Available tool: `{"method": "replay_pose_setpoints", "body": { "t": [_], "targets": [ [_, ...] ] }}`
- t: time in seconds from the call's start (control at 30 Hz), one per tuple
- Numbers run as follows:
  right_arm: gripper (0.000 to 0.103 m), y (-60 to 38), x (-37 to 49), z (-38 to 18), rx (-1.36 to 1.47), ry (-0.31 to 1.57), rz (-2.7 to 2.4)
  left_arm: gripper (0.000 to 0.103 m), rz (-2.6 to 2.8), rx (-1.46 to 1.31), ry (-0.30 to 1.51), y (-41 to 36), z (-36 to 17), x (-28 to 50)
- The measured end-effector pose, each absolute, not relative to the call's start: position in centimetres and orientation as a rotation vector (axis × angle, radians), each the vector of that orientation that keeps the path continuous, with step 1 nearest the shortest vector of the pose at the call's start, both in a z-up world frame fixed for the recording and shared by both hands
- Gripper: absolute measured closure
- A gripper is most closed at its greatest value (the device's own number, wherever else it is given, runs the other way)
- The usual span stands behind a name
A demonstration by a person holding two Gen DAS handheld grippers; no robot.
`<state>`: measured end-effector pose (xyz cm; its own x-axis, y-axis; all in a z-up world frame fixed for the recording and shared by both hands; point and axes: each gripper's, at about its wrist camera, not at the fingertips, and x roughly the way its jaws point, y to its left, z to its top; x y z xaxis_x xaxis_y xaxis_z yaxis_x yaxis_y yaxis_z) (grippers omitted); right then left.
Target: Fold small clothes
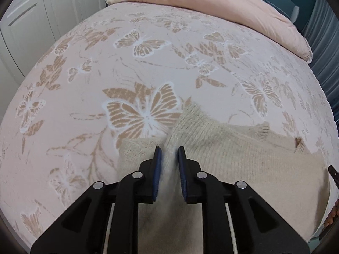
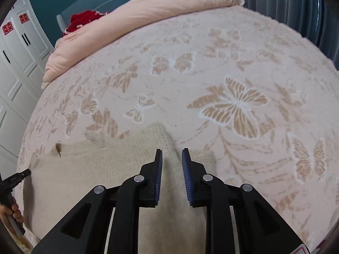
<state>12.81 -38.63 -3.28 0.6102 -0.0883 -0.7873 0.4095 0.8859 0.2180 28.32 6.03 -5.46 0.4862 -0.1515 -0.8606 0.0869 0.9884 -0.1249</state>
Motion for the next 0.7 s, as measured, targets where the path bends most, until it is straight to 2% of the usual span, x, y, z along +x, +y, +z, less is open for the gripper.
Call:
{"method": "replay_pose_setpoints", "body": {
  "t": [0.13,0.27,0.33,0.37,0.43,0.57,0.6,0.7],
  "targets": [
    [0.082,-30.6,9.5,-0.8,0.393,0.828,-0.084,0.085,-0.230,-0.138,1.027,5.0,-2.8,22.2],
    [0.090,-20.5,8.0,-4.5,0.393,0.956,0.151,0.065,-0.335,-0.171,1.084,0.9,-4.7,15.3],
    [0.092,-17.3,7.6,-6.6,0.311,1.005,0.160,0.064,-0.322,-0.086,1.131,-0.8,-7.1,13.4],
    [0.096,-17.1,7.3,-7.5,0.287,1.017,0.143,0.063,-0.306,-0.062,1.133,-0.7,-7.9,12.9],
    [0.103,-19.4,6.0,-8.0,0.314,1.012,0.079,0.062,-0.302,-0.077,1.117,0.9,-8.1,12.5],
    [0.103,-30.0,1.4,-8.6,0.426,1.004,-0.179,0.065,-0.206,-0.124,1.133,6.9,-8.2,13.5],
    [0.103,-32.3,0.1,-9.1,0.435,1.011,-0.235,0.068,-0.205,-0.135,1.141,8.1,-8.6,13.7],
    [0.103,-35.3,-2.0,-8.7,0.554,1.005,-0.259,0.069,-0.240,-0.167,1.137,9.3,-8.9,13.4]
  ]
}}
